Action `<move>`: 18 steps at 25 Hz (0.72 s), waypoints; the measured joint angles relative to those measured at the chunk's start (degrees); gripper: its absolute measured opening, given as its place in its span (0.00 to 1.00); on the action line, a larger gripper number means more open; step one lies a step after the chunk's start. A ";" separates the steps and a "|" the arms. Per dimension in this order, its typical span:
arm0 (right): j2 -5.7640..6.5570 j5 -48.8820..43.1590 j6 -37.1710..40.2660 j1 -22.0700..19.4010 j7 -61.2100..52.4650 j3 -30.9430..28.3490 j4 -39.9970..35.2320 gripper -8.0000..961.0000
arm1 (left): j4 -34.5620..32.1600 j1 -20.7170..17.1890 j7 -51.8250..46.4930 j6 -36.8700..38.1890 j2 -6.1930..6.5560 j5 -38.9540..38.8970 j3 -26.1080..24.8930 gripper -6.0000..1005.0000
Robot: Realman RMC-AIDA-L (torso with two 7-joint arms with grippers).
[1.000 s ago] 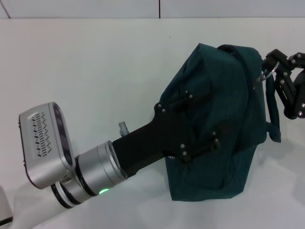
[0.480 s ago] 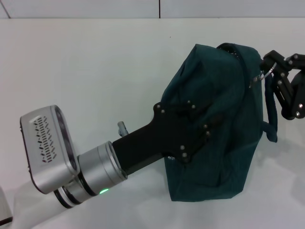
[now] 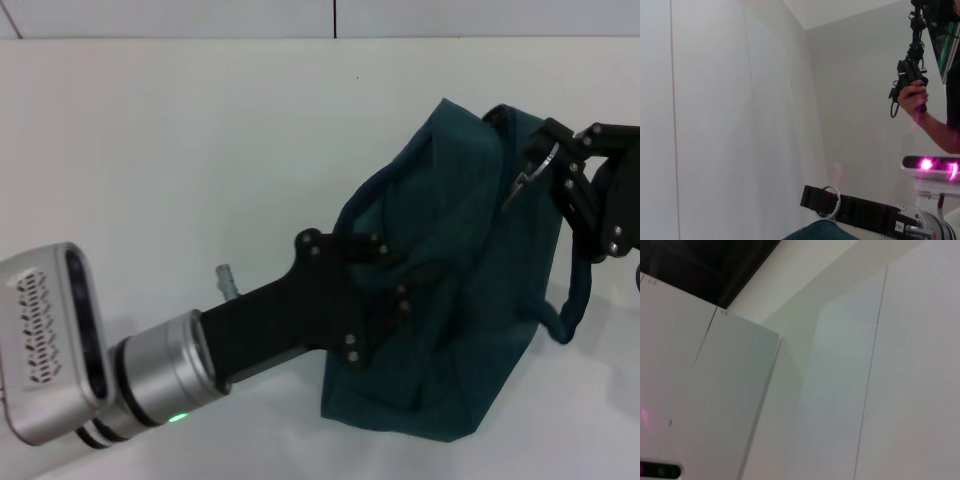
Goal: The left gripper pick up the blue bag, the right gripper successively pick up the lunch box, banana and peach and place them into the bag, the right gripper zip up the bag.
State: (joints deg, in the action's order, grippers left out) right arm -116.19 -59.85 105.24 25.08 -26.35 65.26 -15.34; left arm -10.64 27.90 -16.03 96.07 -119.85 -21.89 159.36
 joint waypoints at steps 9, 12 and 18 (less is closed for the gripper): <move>0.02 3.17 -6.02 0.45 -6.61 -0.29 -0.08 0.04 | 4.26 -0.11 -0.18 1.79 0.22 -1.40 -0.25 0.12; 0.00 3.60 -6.89 0.68 -7.22 -0.30 0.22 0.04 | 4.98 -0.20 -0.19 1.81 0.22 -2.03 -0.28 0.10; 0.00 3.92 -7.13 0.81 -8.51 -0.15 -0.05 0.04 | 5.75 -0.12 -0.20 1.58 0.14 -2.22 -0.29 0.08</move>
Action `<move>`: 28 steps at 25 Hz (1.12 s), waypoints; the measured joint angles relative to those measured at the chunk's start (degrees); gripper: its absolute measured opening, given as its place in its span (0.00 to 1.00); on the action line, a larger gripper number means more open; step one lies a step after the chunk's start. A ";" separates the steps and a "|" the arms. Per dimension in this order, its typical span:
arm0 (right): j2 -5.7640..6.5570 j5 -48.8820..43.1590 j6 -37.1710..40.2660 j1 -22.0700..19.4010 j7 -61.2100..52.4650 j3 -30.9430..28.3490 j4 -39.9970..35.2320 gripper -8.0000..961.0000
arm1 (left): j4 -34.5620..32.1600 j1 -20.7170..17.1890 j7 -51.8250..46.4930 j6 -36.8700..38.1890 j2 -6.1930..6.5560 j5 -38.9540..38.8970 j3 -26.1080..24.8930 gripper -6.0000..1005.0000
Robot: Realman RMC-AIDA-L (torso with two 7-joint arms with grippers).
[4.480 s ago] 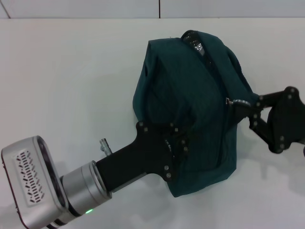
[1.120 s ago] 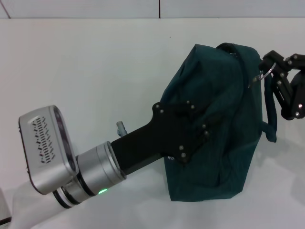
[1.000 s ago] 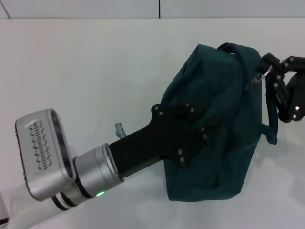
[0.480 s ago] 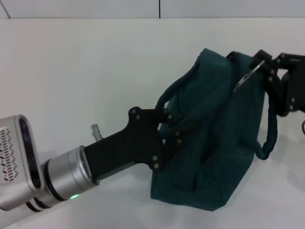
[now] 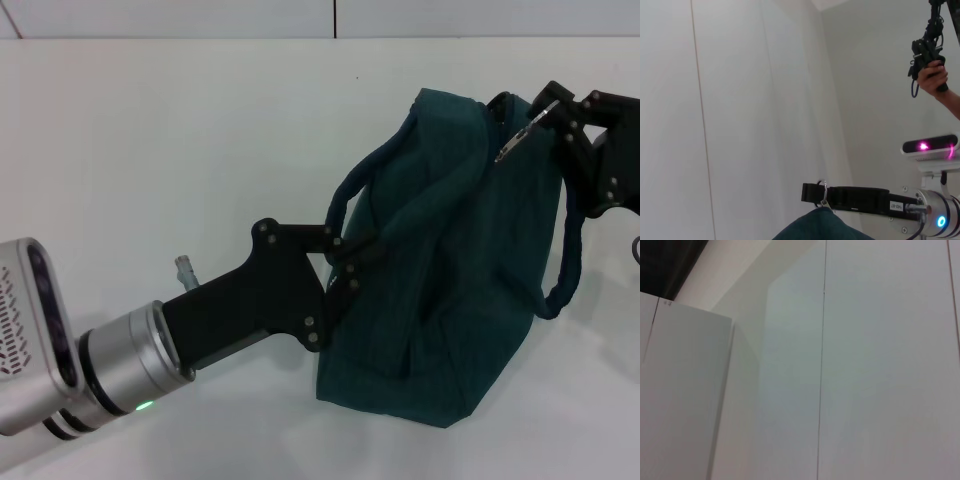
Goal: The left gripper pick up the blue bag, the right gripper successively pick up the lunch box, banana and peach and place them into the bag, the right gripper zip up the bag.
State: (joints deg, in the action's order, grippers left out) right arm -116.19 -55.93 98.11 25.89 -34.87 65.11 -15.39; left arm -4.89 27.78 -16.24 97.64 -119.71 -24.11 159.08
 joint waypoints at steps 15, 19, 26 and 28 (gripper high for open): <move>0.00 3.46 -2.14 2.33 -10.16 0.21 0.46 0.04 | -0.77 0.03 2.15 -1.94 -0.42 0.38 0.49 0.06; 0.02 5.62 -5.20 2.11 -11.06 0.17 0.53 0.04 | -0.73 -0.18 2.15 -2.03 -0.35 1.05 0.61 0.06; 0.00 5.72 -7.53 1.85 -11.11 0.41 0.53 0.04 | -1.08 -0.55 2.17 -1.91 -0.30 0.90 0.32 0.01; 0.00 5.68 -7.32 1.85 -11.13 0.98 0.54 0.04 | -2.58 -1.19 2.39 -1.75 -0.37 -0.63 -0.03 0.01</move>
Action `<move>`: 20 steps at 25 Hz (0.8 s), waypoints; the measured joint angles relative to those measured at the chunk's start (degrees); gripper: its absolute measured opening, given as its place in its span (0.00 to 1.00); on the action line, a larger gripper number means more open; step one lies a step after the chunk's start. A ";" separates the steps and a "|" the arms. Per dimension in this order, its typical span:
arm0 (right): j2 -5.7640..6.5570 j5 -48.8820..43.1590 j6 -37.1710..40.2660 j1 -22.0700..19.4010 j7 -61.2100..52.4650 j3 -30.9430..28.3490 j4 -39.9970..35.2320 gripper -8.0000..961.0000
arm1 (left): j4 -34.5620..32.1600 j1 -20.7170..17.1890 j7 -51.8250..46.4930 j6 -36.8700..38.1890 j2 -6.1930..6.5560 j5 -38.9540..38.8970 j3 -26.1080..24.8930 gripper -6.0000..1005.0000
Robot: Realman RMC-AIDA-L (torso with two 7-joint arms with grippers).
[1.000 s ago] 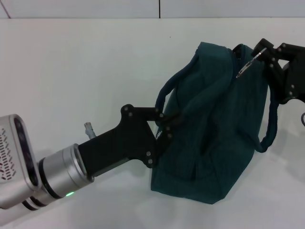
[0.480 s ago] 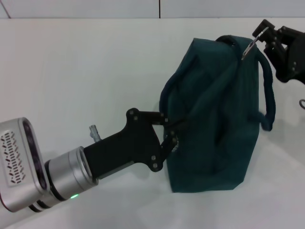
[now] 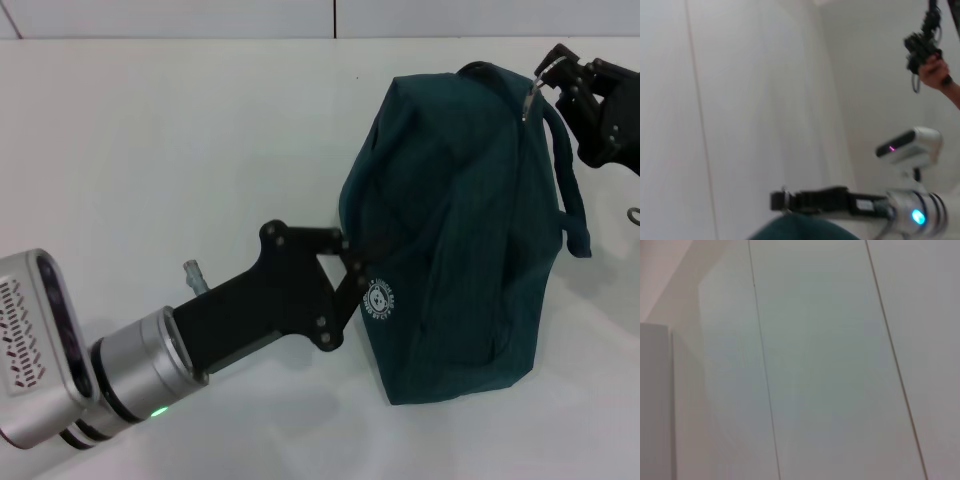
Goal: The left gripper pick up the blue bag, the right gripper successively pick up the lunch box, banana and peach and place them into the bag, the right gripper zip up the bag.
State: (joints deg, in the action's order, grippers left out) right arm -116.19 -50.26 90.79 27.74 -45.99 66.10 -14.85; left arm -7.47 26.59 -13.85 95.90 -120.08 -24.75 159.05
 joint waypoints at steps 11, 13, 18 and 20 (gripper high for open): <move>0.00 0.15 0.68 0.04 -0.05 0.86 0.00 0.04 | -5.69 4.96 -16.69 -2.45 0.30 -1.44 0.56 0.14; 0.00 0.13 0.99 0.10 -0.06 0.87 0.00 0.04 | -4.69 7.56 -22.36 -3.49 0.34 -1.19 0.50 0.21; 0.00 -0.09 1.25 0.30 -0.06 0.87 -0.01 0.04 | -5.48 10.92 -25.41 -11.74 -0.08 -2.21 -1.19 0.41; 0.00 -0.06 1.25 0.27 -0.02 0.87 -0.01 0.04 | -6.57 11.12 -24.78 -15.10 -0.11 -2.24 -1.87 0.49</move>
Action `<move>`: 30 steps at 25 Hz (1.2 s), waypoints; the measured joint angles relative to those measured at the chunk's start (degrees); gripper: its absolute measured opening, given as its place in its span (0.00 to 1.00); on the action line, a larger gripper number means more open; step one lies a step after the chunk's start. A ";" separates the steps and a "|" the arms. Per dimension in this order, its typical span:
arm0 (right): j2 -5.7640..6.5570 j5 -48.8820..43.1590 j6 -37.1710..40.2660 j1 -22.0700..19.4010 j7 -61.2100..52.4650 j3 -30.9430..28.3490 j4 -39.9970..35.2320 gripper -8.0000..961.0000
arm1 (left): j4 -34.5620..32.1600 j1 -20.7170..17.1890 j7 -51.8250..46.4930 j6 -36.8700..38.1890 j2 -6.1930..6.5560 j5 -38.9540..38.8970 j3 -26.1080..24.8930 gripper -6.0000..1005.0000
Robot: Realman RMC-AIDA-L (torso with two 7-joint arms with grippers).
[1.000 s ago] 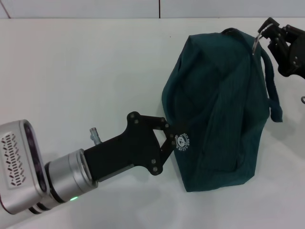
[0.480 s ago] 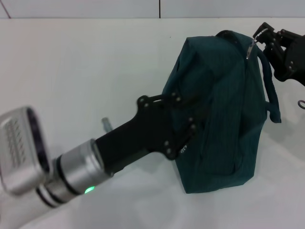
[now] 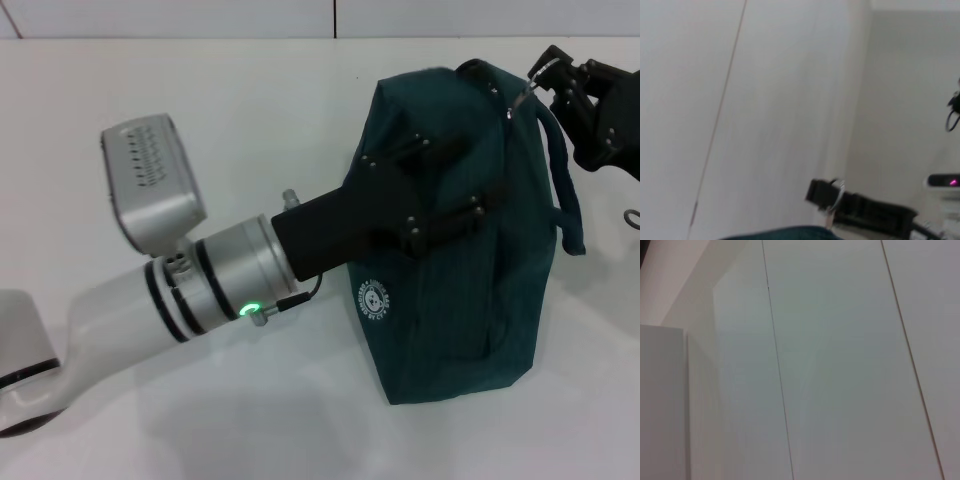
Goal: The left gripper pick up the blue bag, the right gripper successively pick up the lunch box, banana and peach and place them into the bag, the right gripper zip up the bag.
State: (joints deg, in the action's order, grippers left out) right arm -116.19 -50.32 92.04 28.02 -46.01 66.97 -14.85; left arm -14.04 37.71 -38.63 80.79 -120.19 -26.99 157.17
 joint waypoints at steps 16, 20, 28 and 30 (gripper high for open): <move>0.00 0.14 -0.27 -0.19 0.47 0.00 0.00 0.04 | -3.38 -2.93 9.40 -4.96 0.09 -0.20 -2.31 0.73; 0.00 0.12 -0.32 -0.27 0.50 0.00 0.00 0.04 | -3.41 -4.09 12.58 -3.67 0.07 0.19 -2.50 0.63; 0.20 -0.47 0.55 -0.40 0.57 1.23 -0.35 0.04 | -2.59 -5.43 18.30 0.99 0.35 2.01 -2.28 0.30; 0.26 -0.51 0.58 -0.42 0.57 1.38 -0.42 0.04 | -1.90 -5.44 18.75 2.06 0.41 3.22 -2.48 0.24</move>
State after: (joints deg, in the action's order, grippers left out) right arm -115.92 -50.83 92.61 27.60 -45.44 68.35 -15.27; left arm -15.94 32.27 -19.88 82.85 -119.78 -23.76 154.70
